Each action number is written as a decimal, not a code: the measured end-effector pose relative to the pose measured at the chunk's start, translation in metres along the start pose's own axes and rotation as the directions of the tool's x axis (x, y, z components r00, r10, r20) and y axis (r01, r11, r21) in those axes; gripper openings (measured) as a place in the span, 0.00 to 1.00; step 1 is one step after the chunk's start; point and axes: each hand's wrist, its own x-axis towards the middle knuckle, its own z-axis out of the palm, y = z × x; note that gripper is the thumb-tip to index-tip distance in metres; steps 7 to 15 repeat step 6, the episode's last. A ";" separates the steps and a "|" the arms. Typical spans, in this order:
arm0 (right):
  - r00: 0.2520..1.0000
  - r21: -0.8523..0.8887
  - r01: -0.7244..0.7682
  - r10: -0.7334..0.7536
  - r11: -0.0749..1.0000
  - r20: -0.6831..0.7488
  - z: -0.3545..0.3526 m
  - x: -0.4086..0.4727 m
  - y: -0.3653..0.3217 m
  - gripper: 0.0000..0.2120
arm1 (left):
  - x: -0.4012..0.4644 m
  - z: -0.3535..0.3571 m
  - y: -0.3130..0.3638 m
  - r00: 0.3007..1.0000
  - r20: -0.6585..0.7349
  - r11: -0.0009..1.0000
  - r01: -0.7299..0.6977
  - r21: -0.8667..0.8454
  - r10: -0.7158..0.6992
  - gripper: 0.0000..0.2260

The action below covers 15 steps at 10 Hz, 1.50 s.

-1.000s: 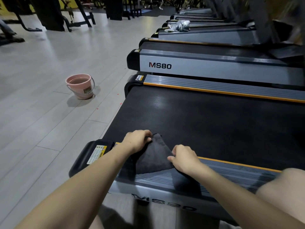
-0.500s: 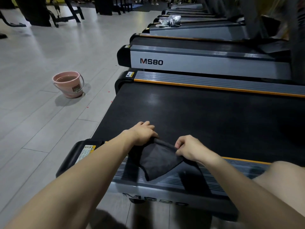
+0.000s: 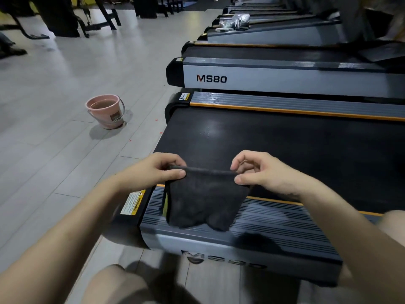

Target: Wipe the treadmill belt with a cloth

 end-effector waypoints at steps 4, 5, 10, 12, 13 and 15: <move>0.962 -0.411 -0.181 0.074 0.894 -0.264 0.048 0.032 0.099 0.10 | 0.043 0.052 -0.072 0.957 -0.086 0.818 0.283 0.501 -0.278 0.05; 0.961 -0.495 -0.172 0.036 0.852 -0.273 0.048 0.030 0.099 0.09 | 0.044 0.053 -0.067 0.942 -0.106 0.763 0.321 0.561 -0.319 0.05; 0.966 -0.615 -0.158 -0.009 0.772 -0.259 0.046 0.030 0.095 0.08 | 0.051 0.048 -0.053 0.949 -0.180 0.723 0.315 0.616 -0.259 0.11; 0.966 -0.615 -0.158 -0.009 0.772 -0.259 0.046 0.030 0.095 0.08 | 0.051 0.048 -0.053 0.949 -0.180 0.723 0.315 0.616 -0.259 0.11; 0.966 -0.615 -0.158 -0.009 0.772 -0.259 0.046 0.030 0.095 0.08 | 0.051 0.048 -0.053 0.949 -0.180 0.723 0.315 0.616 -0.259 0.11; 0.966 -0.615 -0.158 -0.009 0.772 -0.259 0.046 0.030 0.095 0.08 | 0.051 0.048 -0.053 0.949 -0.180 0.723 0.315 0.616 -0.259 0.11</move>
